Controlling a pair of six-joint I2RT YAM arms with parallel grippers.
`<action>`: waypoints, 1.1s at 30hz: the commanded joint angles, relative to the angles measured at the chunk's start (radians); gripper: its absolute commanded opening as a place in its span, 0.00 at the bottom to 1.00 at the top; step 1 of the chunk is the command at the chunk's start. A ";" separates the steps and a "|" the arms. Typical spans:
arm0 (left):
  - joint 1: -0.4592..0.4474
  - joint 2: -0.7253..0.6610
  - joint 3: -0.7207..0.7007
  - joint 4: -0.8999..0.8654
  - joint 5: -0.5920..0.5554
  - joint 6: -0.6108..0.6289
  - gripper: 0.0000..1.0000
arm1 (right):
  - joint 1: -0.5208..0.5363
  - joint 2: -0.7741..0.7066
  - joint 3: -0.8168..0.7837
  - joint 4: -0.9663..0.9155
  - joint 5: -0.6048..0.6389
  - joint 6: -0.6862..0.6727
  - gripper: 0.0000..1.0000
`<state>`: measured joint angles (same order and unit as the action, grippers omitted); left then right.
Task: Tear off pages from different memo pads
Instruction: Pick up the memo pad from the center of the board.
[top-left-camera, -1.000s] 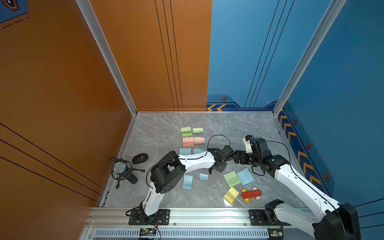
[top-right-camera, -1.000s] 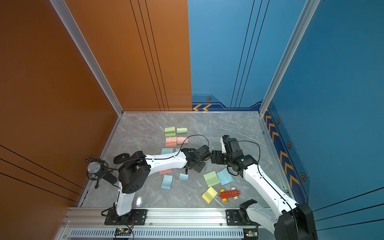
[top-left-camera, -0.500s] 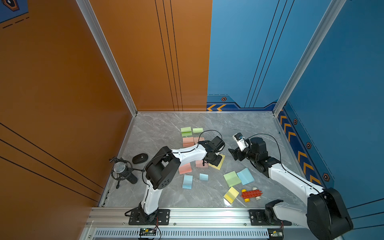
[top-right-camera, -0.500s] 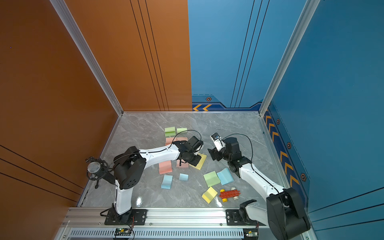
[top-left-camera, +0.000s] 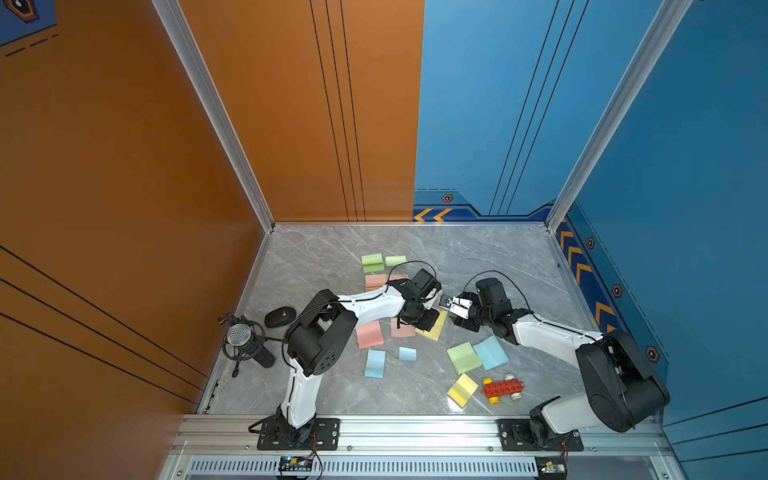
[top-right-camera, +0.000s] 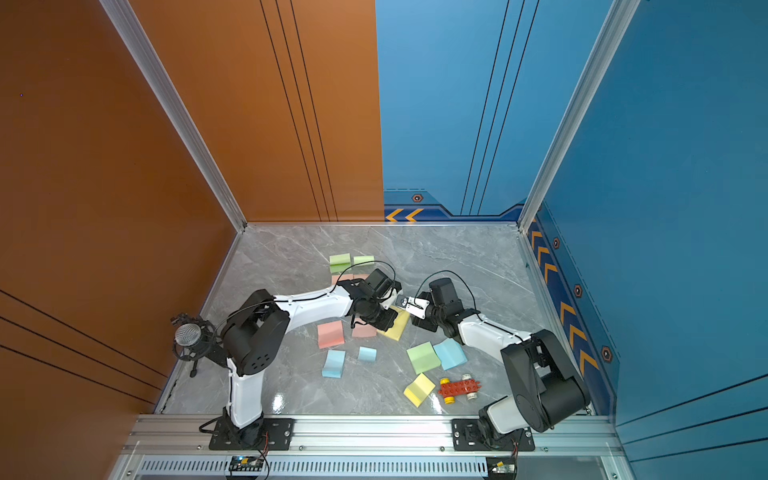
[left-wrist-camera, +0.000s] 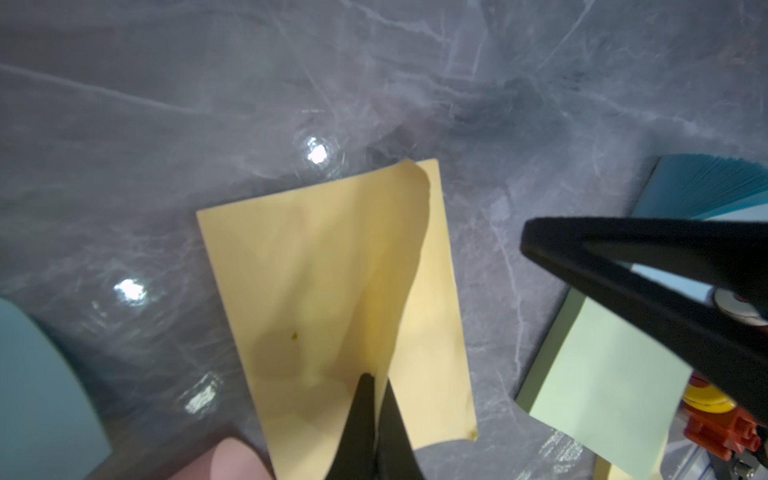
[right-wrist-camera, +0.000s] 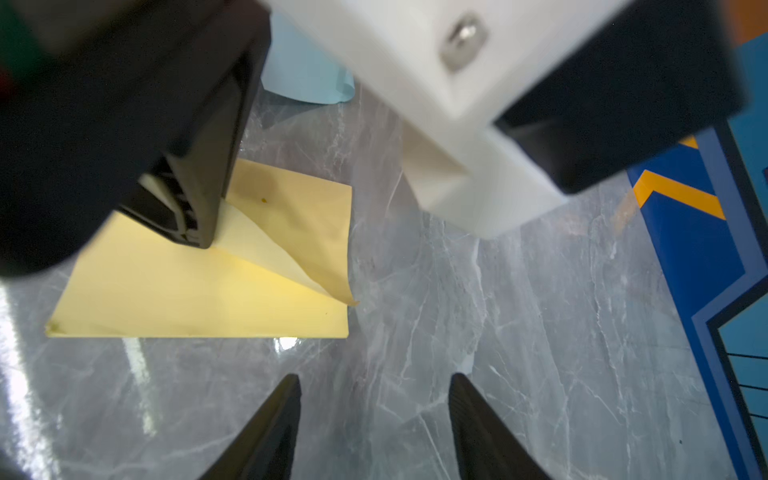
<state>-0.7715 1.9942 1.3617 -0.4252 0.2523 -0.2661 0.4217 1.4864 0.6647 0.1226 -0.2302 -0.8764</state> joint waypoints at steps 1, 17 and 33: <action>0.022 -0.034 -0.019 0.002 0.061 0.005 0.00 | 0.034 0.054 0.009 0.096 0.028 -0.060 0.54; 0.029 -0.036 -0.009 0.002 0.092 -0.022 0.07 | 0.101 0.170 0.039 0.078 -0.031 -0.133 0.55; 0.076 -0.111 -0.040 0.000 0.083 -0.105 0.51 | 0.124 0.165 0.009 0.025 -0.028 -0.148 0.56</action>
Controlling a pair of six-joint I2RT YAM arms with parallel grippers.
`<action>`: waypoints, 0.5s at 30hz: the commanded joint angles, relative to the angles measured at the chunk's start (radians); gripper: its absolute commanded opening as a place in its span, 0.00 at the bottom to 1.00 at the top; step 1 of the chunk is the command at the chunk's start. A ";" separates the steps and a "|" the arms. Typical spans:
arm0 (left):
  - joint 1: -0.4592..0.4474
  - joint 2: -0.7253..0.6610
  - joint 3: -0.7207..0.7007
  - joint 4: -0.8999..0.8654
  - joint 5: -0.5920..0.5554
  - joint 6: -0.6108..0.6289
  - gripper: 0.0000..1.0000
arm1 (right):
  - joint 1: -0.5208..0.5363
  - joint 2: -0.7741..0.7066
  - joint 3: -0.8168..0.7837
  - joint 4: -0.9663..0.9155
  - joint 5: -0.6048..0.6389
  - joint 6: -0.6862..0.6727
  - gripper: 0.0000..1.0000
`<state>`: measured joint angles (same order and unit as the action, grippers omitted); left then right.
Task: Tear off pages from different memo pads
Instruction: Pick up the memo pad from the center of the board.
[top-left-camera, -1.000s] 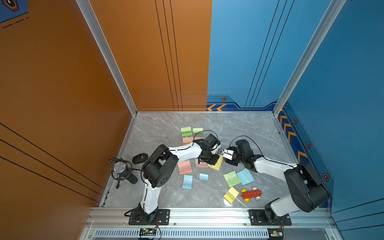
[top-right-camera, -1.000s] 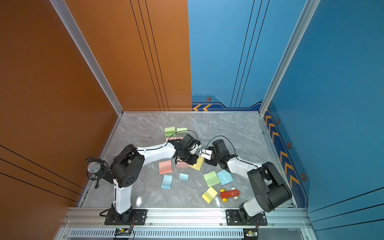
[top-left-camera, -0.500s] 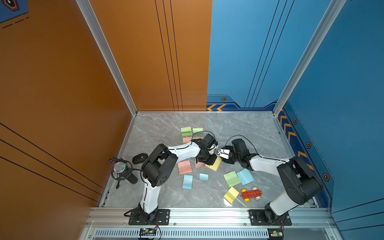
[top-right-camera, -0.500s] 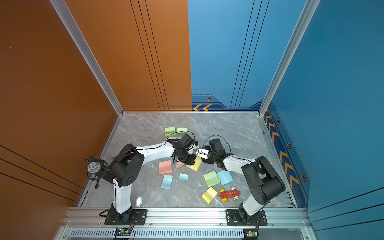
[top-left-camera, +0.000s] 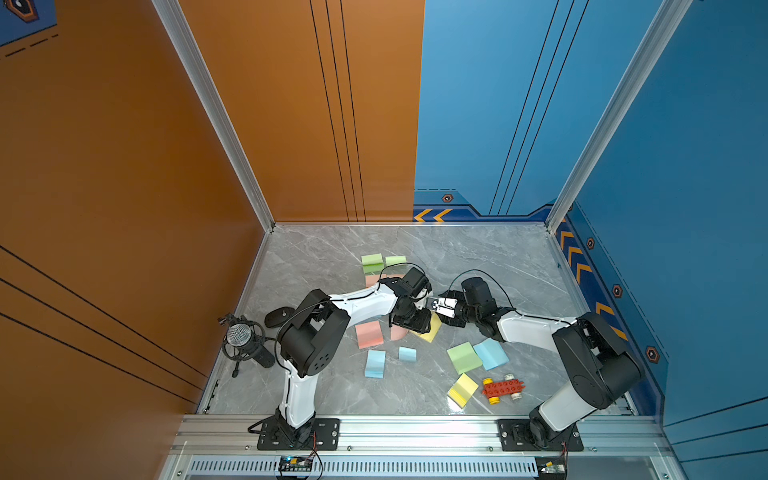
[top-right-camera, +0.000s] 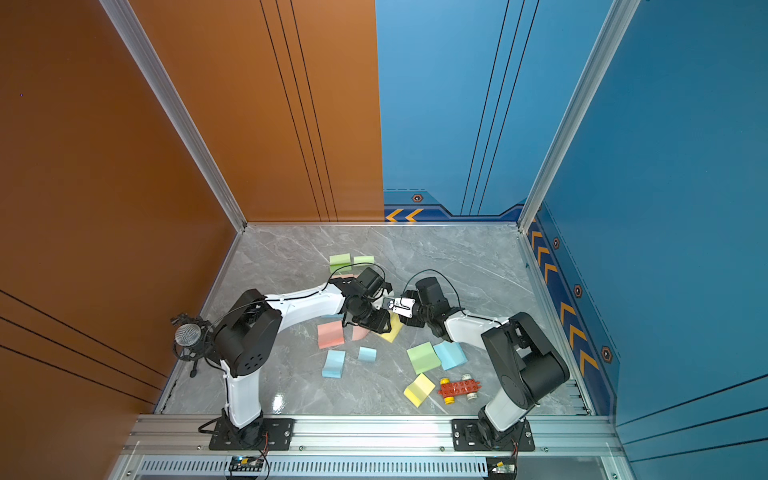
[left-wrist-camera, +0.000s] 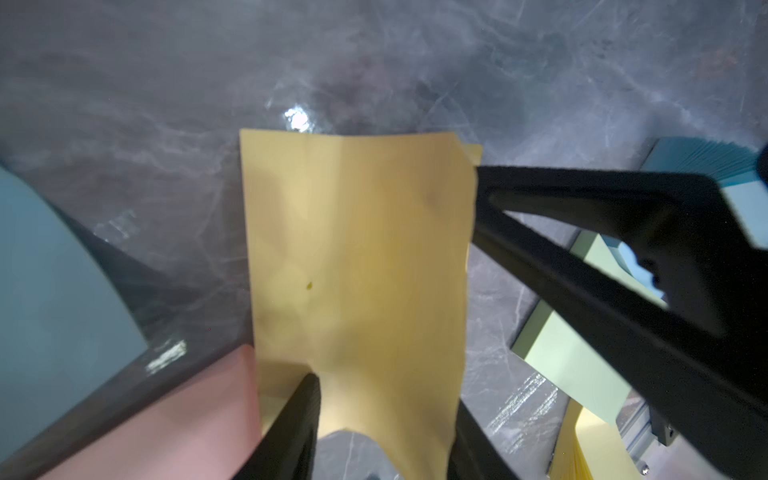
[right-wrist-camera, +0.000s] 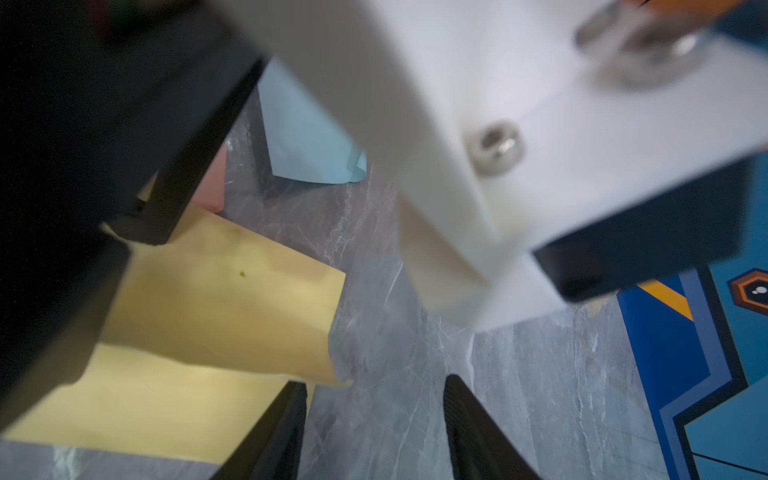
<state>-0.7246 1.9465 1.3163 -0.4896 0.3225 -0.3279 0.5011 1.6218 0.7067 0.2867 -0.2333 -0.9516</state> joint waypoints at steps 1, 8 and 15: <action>0.035 -0.074 -0.002 0.065 0.009 -0.046 0.52 | 0.044 0.029 -0.033 -0.144 -0.026 -0.073 0.56; 0.075 -0.135 -0.056 0.065 0.005 -0.055 0.58 | 0.054 0.022 -0.030 -0.168 -0.021 -0.080 0.61; 0.092 -0.221 -0.091 0.065 -0.007 -0.078 0.59 | 0.080 0.021 -0.032 -0.172 0.004 -0.098 0.68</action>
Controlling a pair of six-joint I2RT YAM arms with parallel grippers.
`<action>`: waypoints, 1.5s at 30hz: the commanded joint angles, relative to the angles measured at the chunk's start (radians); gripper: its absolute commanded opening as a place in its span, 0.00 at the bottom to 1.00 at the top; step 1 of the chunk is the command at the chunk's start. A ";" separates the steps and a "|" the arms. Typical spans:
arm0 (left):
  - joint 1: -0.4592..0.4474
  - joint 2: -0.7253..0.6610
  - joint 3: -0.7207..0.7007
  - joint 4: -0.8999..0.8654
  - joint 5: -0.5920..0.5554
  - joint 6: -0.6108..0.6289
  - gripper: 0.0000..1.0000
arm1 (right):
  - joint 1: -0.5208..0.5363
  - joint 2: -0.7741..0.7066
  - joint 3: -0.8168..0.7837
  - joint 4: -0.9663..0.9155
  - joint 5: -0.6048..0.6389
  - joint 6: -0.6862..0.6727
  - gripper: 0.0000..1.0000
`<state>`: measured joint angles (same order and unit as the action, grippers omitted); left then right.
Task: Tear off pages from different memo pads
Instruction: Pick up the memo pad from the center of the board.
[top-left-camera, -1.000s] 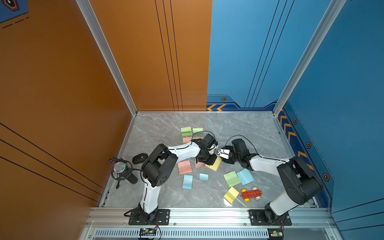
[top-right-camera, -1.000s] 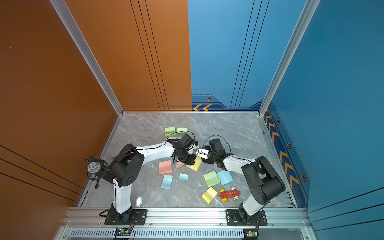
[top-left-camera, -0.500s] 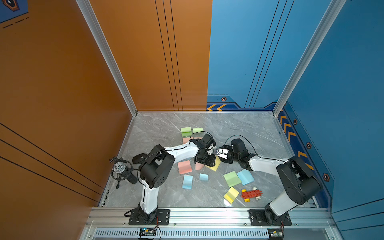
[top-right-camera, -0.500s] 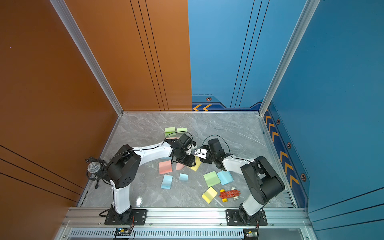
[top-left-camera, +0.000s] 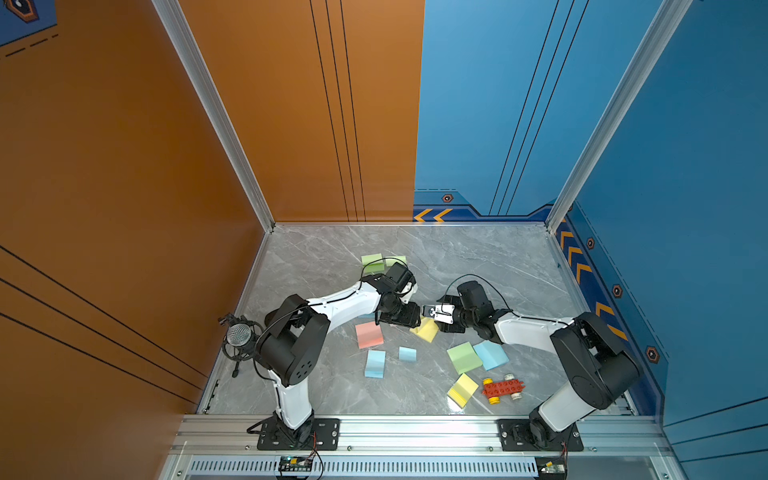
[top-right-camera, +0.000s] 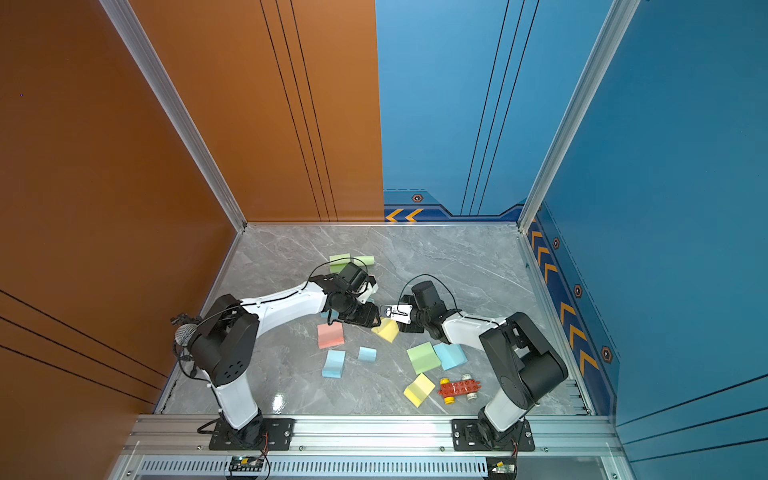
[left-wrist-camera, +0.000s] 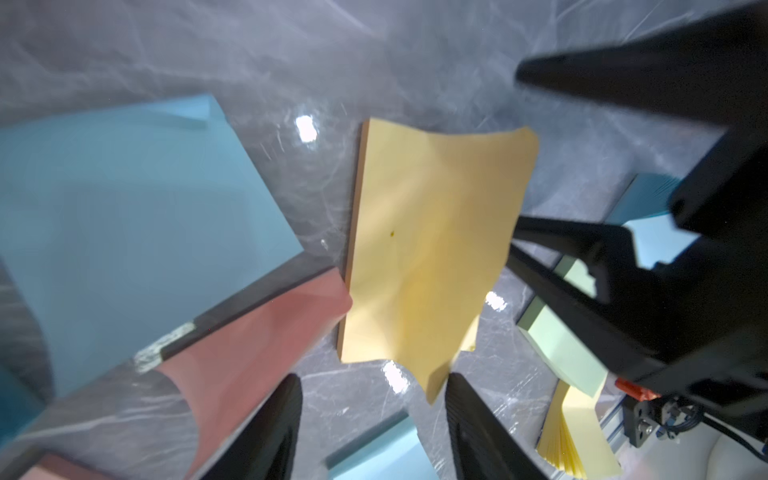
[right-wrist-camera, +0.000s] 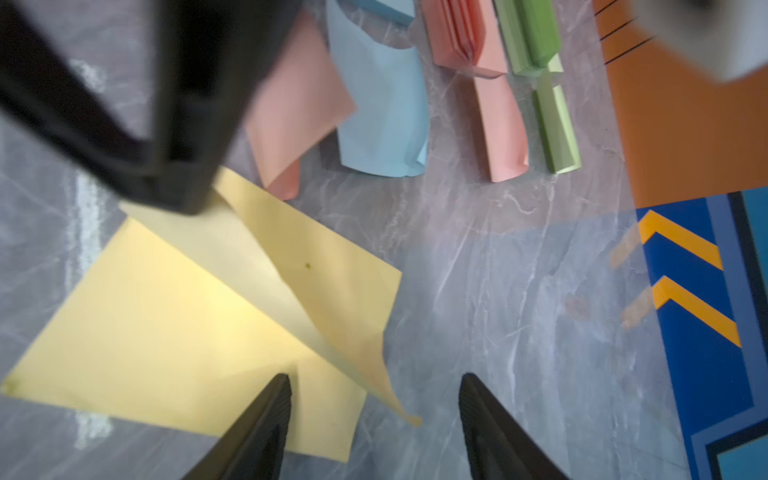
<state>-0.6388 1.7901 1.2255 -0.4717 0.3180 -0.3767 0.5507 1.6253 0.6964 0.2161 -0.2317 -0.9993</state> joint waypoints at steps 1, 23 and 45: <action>0.007 -0.077 -0.004 0.047 -0.005 -0.032 0.59 | 0.038 0.017 -0.021 -0.096 0.013 -0.055 0.68; 0.055 -0.276 -0.173 0.047 -0.049 -0.051 0.59 | 0.072 -0.055 0.083 -0.454 0.096 -0.286 0.00; -0.054 -0.500 -0.390 0.499 -0.076 0.072 0.99 | -0.112 -0.324 0.379 -0.675 0.019 0.295 0.00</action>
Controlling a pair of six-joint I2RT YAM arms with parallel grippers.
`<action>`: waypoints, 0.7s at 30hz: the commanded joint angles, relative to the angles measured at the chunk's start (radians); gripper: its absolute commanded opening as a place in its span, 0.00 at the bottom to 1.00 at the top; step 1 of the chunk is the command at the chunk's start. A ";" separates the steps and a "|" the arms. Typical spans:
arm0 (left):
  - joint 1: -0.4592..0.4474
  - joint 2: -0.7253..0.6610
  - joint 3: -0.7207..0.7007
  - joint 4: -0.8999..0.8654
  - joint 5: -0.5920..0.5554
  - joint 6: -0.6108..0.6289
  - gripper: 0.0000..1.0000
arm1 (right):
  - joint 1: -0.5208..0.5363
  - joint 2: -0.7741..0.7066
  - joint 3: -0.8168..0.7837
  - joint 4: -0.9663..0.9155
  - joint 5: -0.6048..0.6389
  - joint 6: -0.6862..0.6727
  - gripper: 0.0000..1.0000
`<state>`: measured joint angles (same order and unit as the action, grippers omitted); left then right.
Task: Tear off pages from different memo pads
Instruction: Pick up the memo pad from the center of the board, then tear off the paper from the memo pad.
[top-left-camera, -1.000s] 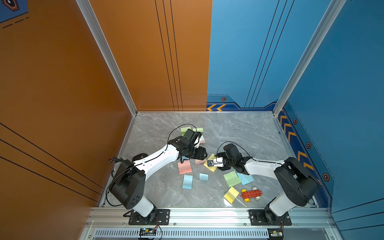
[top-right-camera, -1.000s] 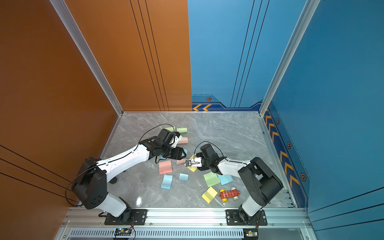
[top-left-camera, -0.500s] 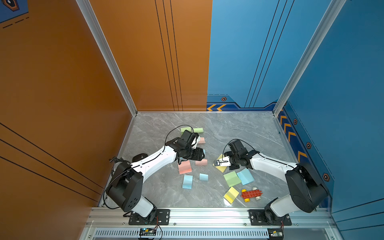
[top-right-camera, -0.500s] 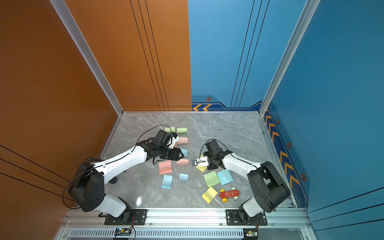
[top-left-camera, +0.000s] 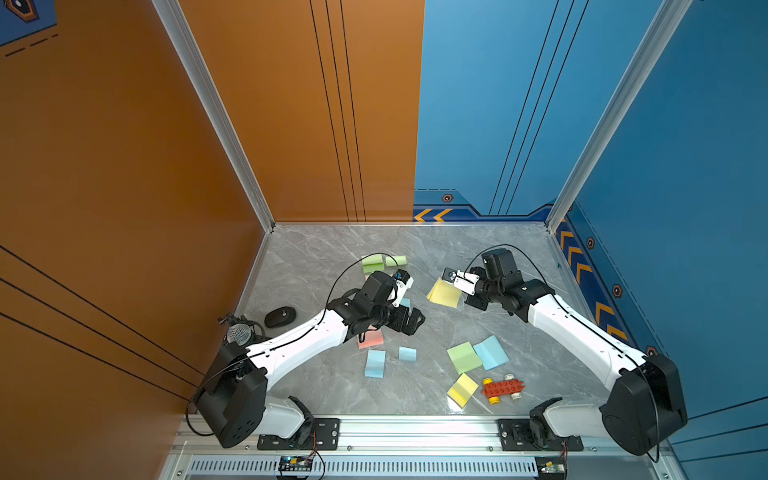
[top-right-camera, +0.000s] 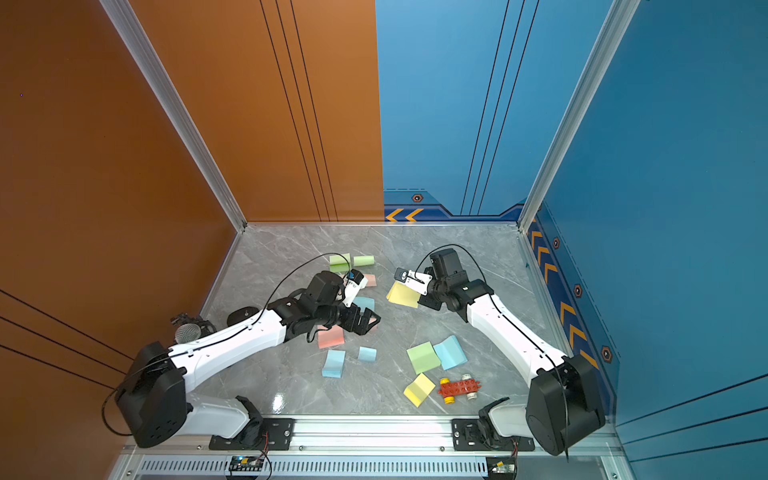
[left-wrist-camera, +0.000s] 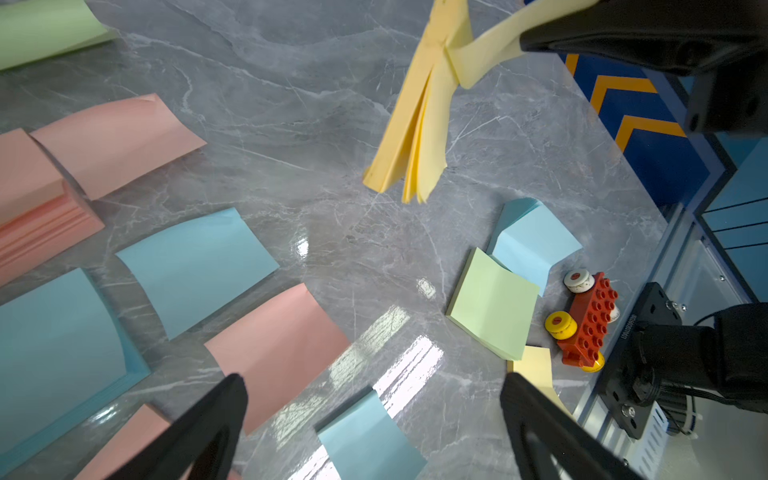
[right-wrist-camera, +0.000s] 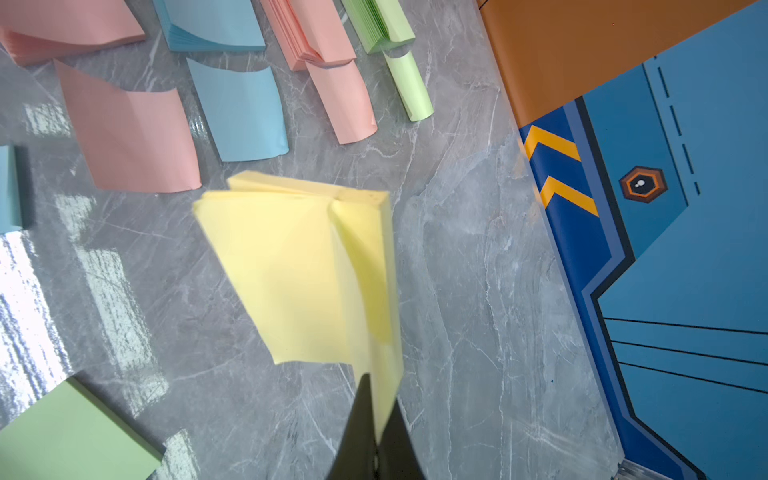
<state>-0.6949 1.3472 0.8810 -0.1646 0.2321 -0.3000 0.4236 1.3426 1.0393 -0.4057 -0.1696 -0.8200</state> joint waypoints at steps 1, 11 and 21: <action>0.002 -0.061 -0.049 0.203 0.011 -0.006 0.99 | 0.021 -0.053 0.039 -0.055 -0.052 0.128 0.00; -0.094 -0.028 0.034 0.227 -0.008 -0.056 0.99 | 0.095 -0.133 0.044 -0.090 -0.080 0.171 0.00; -0.131 0.021 0.058 0.256 -0.062 -0.057 0.89 | 0.100 -0.155 0.064 -0.090 -0.169 0.241 0.00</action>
<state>-0.8124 1.3396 0.9131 0.0715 0.1951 -0.3588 0.5240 1.2114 1.0622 -0.4736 -0.2855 -0.6338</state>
